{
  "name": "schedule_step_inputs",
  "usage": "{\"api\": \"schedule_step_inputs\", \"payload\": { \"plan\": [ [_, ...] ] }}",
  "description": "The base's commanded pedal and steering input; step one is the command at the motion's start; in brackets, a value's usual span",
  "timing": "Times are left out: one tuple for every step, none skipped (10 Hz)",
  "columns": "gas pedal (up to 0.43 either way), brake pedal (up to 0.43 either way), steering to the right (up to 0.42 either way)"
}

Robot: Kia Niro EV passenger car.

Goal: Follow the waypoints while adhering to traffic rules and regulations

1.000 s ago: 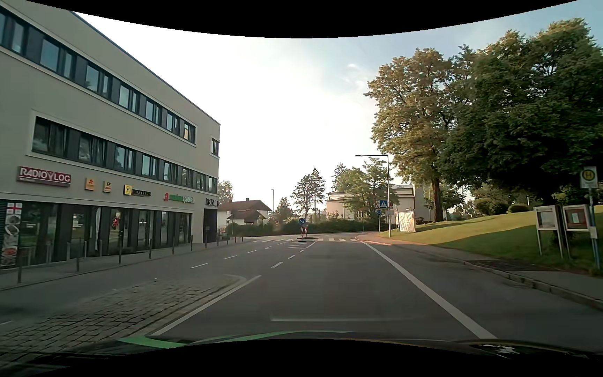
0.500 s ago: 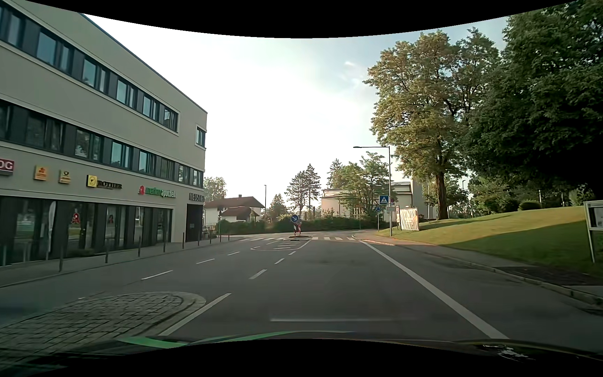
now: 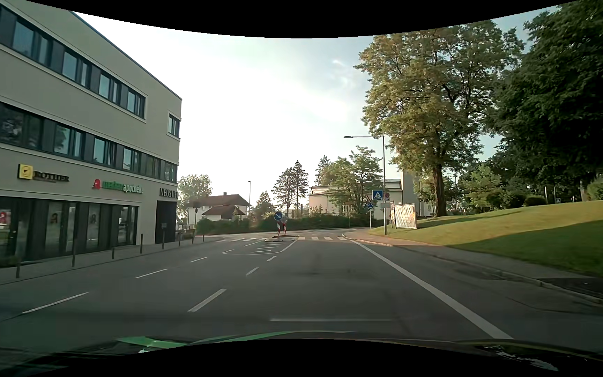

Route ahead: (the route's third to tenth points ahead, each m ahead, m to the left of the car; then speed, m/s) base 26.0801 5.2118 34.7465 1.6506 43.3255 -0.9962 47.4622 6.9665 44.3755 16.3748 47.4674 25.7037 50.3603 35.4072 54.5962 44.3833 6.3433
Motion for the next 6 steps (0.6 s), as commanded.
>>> {"api": "schedule_step_inputs", "payload": {
  "plan": [
    [0.169, 0.000, 0.048],
    [0.169, 0.000, 0.039],
    [0.169, 0.000, 0.029],
    [0.157, 0.000, 0.019],
    [0.150, 0.000, 0.010],
    [0.098, 0.000, 0.004]
  ]
}}
